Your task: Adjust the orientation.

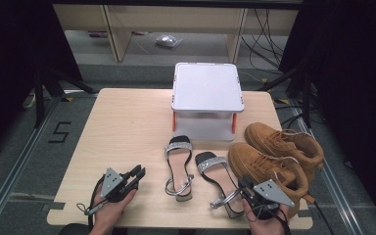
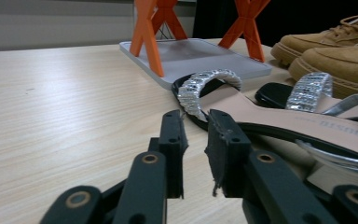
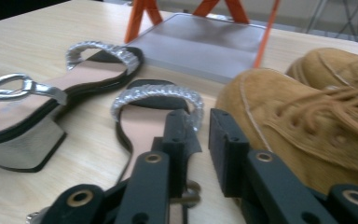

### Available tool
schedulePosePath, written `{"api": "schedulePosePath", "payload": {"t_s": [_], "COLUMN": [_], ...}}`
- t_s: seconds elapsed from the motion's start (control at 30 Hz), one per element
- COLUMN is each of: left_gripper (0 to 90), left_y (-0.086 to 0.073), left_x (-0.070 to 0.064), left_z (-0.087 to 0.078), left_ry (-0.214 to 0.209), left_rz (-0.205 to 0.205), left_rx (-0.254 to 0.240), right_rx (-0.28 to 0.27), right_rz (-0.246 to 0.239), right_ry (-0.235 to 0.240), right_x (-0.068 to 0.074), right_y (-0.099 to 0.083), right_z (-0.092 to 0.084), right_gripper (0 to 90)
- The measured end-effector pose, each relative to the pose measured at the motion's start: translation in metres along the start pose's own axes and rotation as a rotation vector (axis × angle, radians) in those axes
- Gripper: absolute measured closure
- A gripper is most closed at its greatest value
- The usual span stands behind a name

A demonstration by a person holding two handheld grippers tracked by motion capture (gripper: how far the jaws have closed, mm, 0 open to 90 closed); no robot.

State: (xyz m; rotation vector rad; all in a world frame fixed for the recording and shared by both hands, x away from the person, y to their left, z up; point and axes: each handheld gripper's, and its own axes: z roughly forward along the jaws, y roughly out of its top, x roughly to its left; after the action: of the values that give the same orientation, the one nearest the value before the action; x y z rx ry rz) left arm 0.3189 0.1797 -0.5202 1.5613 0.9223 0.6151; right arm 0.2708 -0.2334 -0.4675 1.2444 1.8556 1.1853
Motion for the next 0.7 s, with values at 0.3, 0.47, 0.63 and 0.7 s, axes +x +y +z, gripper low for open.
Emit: {"api": "schedulePosePath", "payload": {"t_s": [0.3,0.47,0.63,0.7], "left_gripper": [89.3,89.4,89.4,89.4], "left_y": [0.007,0.005,0.01,0.011], "left_x": [-0.018,-0.024,-0.029,-0.029], "left_z": [0.005,0.009,0.019,0.022], "left_ry": [-0.122,-0.144,-0.145,-0.152], "left_rz": [0.0,0.013,0.04,0.043], "left_rx": [0.068,0.117,0.187,0.197], "right_rx": [0.1,0.142,0.192,0.211], "right_rz": [-0.062,-0.072,-0.058,-0.075], "right_ry": [0.086,0.123,0.166,0.178], "right_x": [0.016,0.026,0.037,0.039], "right_y": [0.011,0.015,0.019,0.022], "right_z": [0.018,0.029,0.04,0.043], "right_gripper": [90.0,90.0,90.0,90.0]}}
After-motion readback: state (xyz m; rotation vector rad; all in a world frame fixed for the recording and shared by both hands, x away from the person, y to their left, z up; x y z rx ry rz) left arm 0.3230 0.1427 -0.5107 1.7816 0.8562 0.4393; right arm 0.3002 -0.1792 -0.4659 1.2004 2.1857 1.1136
